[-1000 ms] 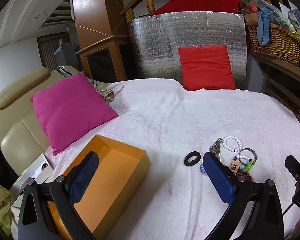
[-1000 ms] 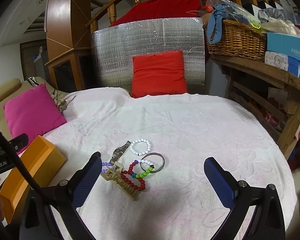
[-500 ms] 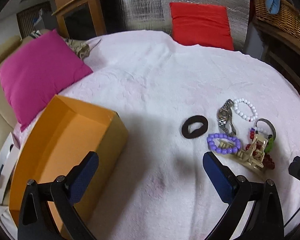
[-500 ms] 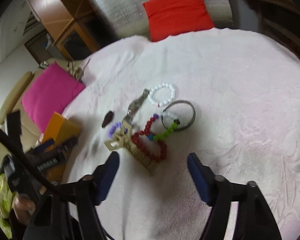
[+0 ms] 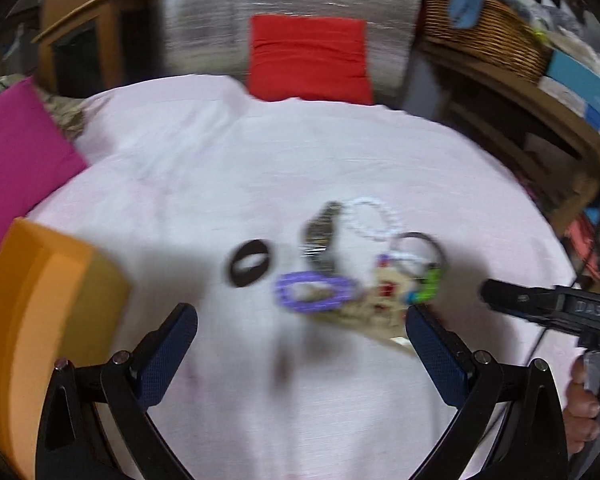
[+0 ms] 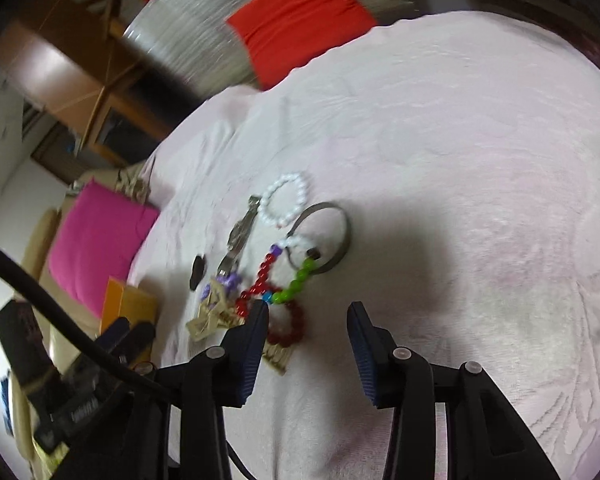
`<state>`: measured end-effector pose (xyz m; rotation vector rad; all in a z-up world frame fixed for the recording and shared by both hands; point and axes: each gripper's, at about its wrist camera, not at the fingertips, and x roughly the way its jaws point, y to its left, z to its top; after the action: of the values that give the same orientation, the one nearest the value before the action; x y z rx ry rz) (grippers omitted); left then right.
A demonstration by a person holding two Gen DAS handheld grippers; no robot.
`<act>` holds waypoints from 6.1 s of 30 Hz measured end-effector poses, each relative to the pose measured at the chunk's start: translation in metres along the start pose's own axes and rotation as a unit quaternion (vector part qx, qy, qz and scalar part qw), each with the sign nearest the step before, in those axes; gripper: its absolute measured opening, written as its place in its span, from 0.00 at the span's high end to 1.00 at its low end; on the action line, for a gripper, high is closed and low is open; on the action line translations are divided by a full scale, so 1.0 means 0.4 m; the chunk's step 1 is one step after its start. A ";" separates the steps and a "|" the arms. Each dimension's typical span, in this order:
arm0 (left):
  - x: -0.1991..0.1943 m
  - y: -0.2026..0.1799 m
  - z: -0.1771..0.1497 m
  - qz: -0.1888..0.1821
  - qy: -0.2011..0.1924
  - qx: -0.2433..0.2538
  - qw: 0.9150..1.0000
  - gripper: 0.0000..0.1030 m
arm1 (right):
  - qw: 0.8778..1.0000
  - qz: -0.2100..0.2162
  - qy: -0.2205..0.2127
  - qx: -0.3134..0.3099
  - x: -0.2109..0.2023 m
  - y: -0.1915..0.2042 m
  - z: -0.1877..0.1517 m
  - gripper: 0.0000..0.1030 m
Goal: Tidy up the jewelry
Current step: 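Grasp the gold claw hair clip with the left tool while the right tool grasps the red bead bracelet, then carry the clip and red bracelet into the orange box and open both tools, then grasp the purple bead bracelet with the left tool while the right tool grasps the multicolour bead bracelet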
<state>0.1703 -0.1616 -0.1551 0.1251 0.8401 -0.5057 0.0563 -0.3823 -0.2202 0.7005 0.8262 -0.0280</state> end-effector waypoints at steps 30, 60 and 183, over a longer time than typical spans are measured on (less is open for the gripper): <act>-0.002 0.029 -0.066 -0.059 0.066 0.016 0.996 0.93 | 0.999 -0.014 0.019 -0.035 0.054 0.062 -0.036 0.57; 0.077 -0.024 -0.039 -0.028 0.053 -0.001 0.998 0.49 | 0.995 -0.089 0.007 -0.050 -0.011 -0.011 -0.064 0.90; 0.178 0.041 -0.025 -0.003 0.069 -0.047 0.996 0.88 | 0.994 0.013 0.064 0.090 0.183 -0.004 0.054 0.87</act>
<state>0.2108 -0.1712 -0.2158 0.0712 0.9986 -0.4649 0.1207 -0.3786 -0.2607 0.8904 0.9454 -0.0350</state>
